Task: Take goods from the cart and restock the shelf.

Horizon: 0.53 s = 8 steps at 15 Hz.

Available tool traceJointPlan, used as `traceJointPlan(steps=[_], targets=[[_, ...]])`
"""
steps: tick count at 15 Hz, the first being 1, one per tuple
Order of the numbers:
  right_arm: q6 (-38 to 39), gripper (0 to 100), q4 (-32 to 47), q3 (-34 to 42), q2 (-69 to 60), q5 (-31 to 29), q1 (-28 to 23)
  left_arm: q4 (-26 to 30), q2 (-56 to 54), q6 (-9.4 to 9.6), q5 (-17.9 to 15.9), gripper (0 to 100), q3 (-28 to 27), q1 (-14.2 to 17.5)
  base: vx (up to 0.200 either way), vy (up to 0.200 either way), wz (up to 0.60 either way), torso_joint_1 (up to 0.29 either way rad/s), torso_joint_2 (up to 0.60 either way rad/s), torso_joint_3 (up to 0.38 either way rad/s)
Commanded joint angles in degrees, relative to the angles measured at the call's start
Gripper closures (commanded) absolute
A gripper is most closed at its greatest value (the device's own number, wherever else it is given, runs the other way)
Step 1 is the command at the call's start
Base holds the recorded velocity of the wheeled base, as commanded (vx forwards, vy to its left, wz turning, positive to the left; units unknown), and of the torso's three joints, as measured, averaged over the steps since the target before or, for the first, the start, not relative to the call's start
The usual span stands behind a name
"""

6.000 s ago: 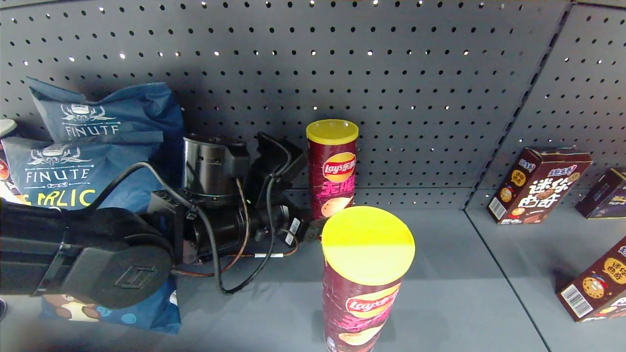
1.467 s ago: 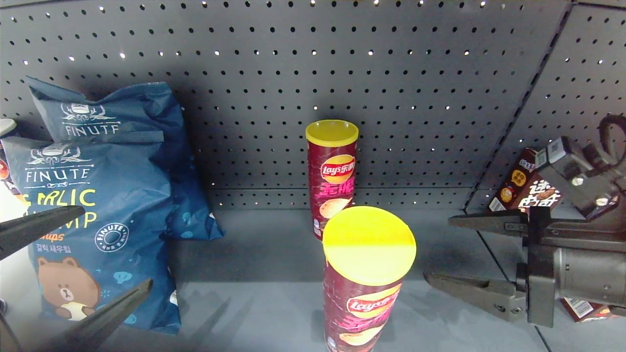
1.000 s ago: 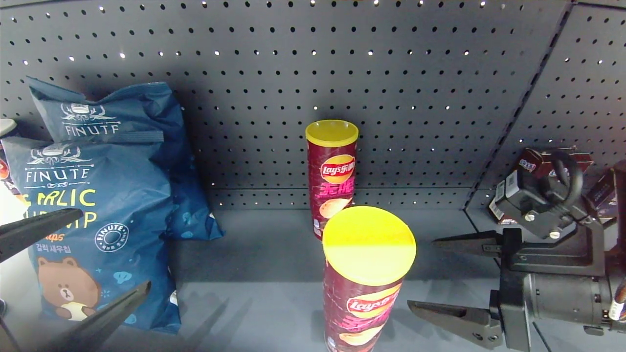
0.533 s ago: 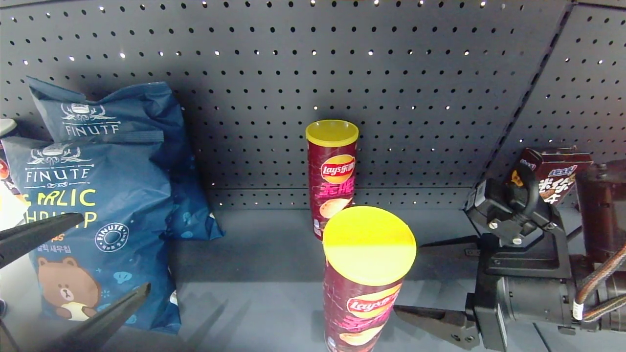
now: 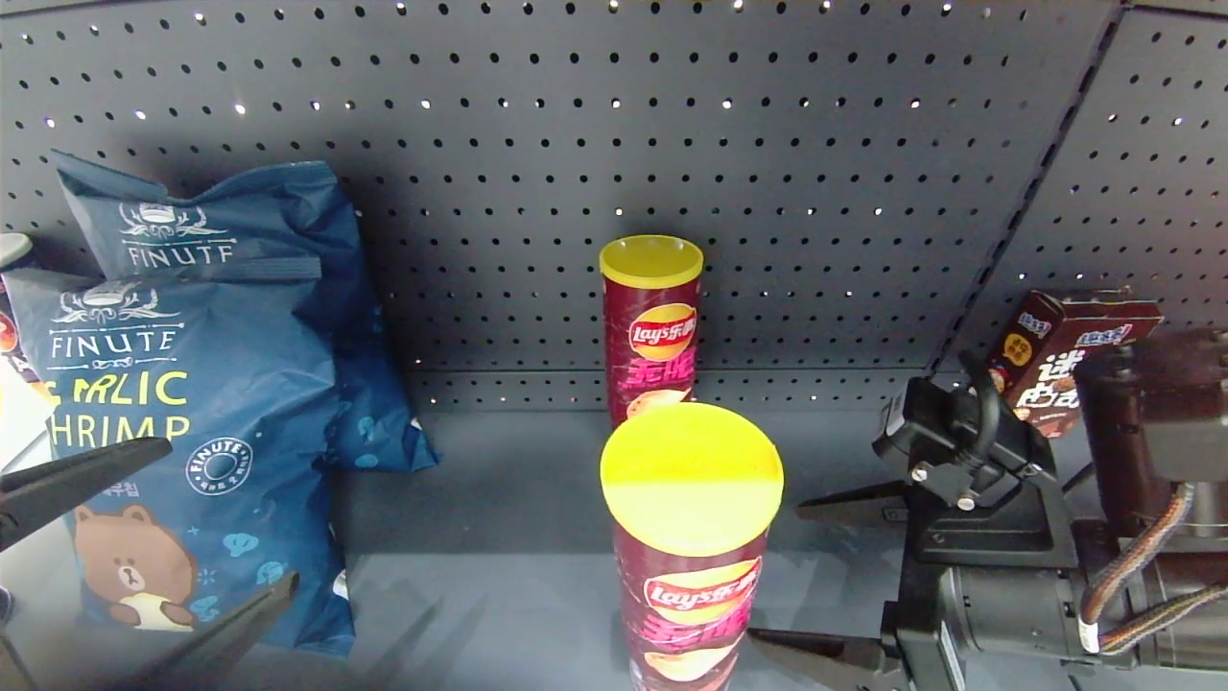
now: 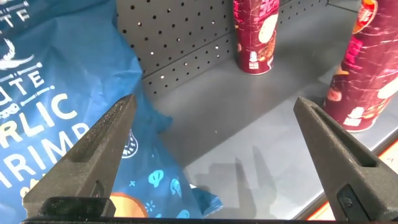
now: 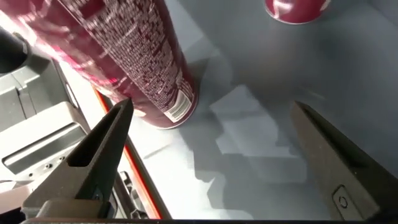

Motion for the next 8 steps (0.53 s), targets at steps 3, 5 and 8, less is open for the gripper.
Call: traceJointPlan(steps=[3, 5, 8], targets=[[0.05, 0, -0.08, 0.3, 0.55, -0.05, 0.65, -0.04, -0.74, -0.12, 0.12, 0, 0.56, 0.06, 0.0, 0.0, 0.0, 0.0, 0.0, 0.0], [0.14, 0, -0.17, 1.09, 0.2, -0.05, 0.65, -0.04, -0.91, -0.12, 0.12, 0, 0.56, 0.06, 0.0, 0.0, 0.0, 0.0, 0.0, 0.0], [0.14, 0, -0.17, 3.99, -1.12, -0.22, 0.57, -0.04, -0.91, -0.12, 0.12, 0, 0.56, 0.06, 0.0, 0.0, 0.0, 0.0, 0.0, 0.0]])
